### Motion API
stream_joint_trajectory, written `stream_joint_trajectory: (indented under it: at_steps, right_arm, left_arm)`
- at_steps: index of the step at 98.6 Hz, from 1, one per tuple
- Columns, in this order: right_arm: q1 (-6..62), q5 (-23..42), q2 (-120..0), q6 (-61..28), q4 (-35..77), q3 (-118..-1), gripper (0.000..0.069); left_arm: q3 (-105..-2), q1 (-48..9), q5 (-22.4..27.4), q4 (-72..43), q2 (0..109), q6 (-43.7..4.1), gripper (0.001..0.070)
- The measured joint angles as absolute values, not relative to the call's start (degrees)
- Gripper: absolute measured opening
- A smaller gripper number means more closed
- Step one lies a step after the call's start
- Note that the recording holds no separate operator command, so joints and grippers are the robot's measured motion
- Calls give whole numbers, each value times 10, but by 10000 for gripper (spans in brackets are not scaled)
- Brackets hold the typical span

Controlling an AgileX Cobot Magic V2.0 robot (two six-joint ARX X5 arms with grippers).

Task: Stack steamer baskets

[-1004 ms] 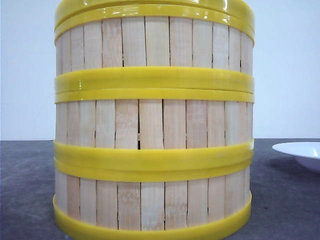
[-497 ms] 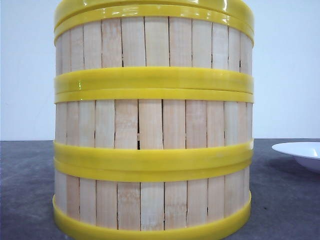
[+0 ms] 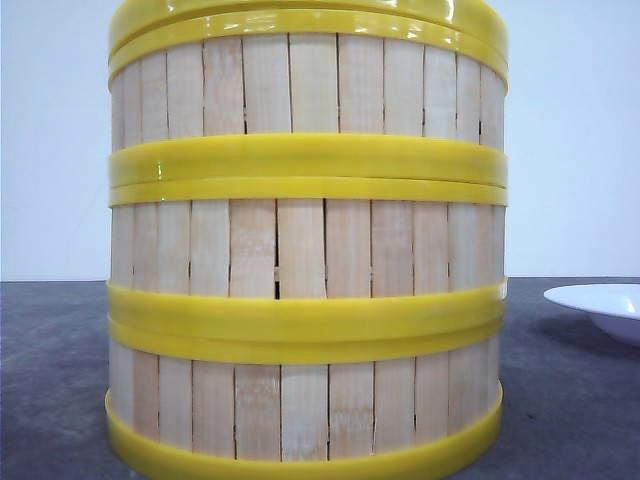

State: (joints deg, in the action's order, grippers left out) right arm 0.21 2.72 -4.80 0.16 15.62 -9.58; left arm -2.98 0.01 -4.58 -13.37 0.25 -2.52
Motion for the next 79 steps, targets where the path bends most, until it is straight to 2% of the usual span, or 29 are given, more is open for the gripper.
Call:
stream_joint_trajectory:
  at_steps: [18,38,79]
  right_arm:
    - [-1,30,-32,2,96,-43,10]
    - [-2,30,-6,2,93,-8,10]
    - [-4,30,-3,5,93,-8,10]
  left_arm:
    - [-30,0,-46,-134,3,-25,26]
    - [-30,0,-46,-133,3,-25,26]
    - [-30,0,-46,-133,3,-25,26]
